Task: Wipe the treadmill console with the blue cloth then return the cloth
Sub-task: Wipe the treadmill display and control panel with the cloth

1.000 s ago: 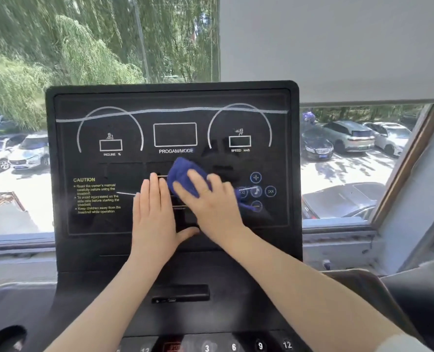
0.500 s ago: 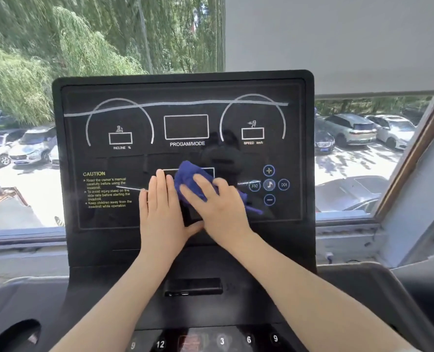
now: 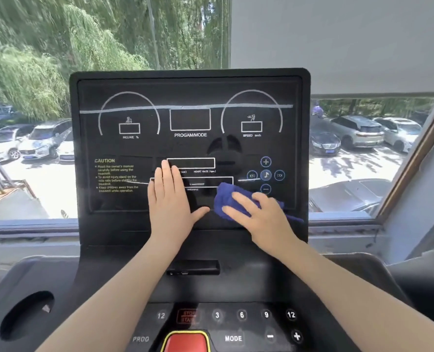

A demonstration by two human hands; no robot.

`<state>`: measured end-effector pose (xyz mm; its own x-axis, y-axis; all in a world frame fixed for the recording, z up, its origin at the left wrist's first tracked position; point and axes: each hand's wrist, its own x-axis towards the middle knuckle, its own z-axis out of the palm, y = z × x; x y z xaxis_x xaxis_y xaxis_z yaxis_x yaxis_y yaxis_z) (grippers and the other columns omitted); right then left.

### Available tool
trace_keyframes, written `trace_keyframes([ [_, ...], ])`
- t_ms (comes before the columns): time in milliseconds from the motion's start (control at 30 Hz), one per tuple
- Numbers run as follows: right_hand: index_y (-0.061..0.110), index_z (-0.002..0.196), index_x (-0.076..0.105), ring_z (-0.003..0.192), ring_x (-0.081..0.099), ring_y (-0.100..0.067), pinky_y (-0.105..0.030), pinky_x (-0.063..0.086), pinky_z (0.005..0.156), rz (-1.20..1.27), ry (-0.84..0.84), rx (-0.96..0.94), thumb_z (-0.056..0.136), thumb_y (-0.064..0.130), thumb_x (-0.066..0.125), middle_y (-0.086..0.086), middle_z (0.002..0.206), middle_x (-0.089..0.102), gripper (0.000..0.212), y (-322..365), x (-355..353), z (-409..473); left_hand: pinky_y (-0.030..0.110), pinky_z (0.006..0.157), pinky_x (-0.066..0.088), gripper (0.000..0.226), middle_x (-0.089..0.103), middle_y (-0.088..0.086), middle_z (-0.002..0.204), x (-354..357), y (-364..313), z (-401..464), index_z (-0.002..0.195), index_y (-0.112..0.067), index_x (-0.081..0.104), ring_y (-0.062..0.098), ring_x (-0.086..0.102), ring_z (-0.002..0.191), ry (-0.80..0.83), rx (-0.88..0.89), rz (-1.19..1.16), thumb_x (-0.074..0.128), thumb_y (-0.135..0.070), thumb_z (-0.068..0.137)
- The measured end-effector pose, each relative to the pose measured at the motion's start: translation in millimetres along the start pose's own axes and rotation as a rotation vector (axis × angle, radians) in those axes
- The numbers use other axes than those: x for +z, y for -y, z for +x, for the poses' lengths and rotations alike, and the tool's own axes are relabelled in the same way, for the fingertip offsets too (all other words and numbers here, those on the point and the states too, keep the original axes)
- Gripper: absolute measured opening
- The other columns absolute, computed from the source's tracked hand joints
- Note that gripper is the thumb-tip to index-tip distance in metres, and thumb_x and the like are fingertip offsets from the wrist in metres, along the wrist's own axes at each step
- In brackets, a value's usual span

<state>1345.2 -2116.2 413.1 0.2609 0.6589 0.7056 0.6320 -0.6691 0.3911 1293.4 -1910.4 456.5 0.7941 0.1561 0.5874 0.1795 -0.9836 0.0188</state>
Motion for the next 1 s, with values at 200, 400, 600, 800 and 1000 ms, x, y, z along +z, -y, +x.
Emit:
trace_keyframes([
  [200, 0.025, 0.116, 0.053, 0.073, 0.042, -0.027, -0.031, 0.039, 0.057, -0.036, -0.053, 0.107, 0.061, -0.014, 0.054, -0.009, 0.121, 0.057, 0.067, -78.2, -25.0, -4.4, 0.050, 0.099, 0.038, 0.100, 0.040, 0.023, 0.141, 1.2, -16.2, -19.7, 0.132, 0.003, 0.042, 0.039, 0.044, 0.125, -0.050, 0.119, -0.040, 0.079, -0.052, 0.057],
  [400, 0.026, 0.122, 0.048, 0.079, 0.035, -0.026, -0.032, 0.042, 0.059, 0.032, -0.043, 0.185, 0.068, -0.007, 0.031, -0.006, 0.128, 0.045, 0.066, -33.5, -9.1, -38.1, 0.052, 0.093, 0.043, 0.104, 0.044, 0.025, 0.136, 13.0, -23.7, -46.7, 0.127, 0.003, 0.047, 0.041, 0.051, 0.117, 0.042, 0.101, -0.022, 0.081, -0.055, 0.048],
  [600, 0.027, 0.121, 0.048, 0.078, 0.038, -0.026, -0.031, 0.042, 0.057, 0.016, 0.063, -0.139, 0.067, -0.009, 0.025, -0.006, 0.124, 0.048, 0.069, -55.1, -17.6, -62.6, 0.051, 0.099, 0.038, 0.116, 0.034, 0.021, 0.145, 15.4, -29.5, -53.7, 0.135, 0.001, 0.037, 0.038, 0.043, 0.127, 0.102, 0.062, 0.031, 0.081, -0.058, 0.045],
  [800, 0.024, 0.113, 0.055, 0.076, 0.038, -0.026, -0.035, 0.045, 0.058, 0.107, -0.112, 0.225, 0.066, -0.005, 0.030, -0.004, 0.122, 0.054, 0.061, -62.2, -19.8, -58.3, 0.050, 0.101, 0.037, 0.118, 0.031, 0.022, 0.146, 16.1, -26.5, -55.2, 0.137, 0.001, 0.034, 0.037, 0.040, 0.129, 0.125, 0.073, 0.085, 0.082, -0.056, 0.046],
  [1000, 0.026, 0.123, 0.047, 0.088, 0.042, -0.024, -0.033, 0.040, 0.063, 0.182, 0.038, 0.099, 0.066, -0.002, 0.034, 0.003, 0.117, 0.064, 0.065, 13.7, -9.2, -36.4, 0.049, 0.099, 0.038, 0.119, 0.035, 0.023, 0.144, 18.3, -29.2, -55.2, 0.135, 0.002, 0.036, 0.038, 0.042, 0.127, 0.131, 0.065, 0.054, 0.087, -0.049, 0.041],
])
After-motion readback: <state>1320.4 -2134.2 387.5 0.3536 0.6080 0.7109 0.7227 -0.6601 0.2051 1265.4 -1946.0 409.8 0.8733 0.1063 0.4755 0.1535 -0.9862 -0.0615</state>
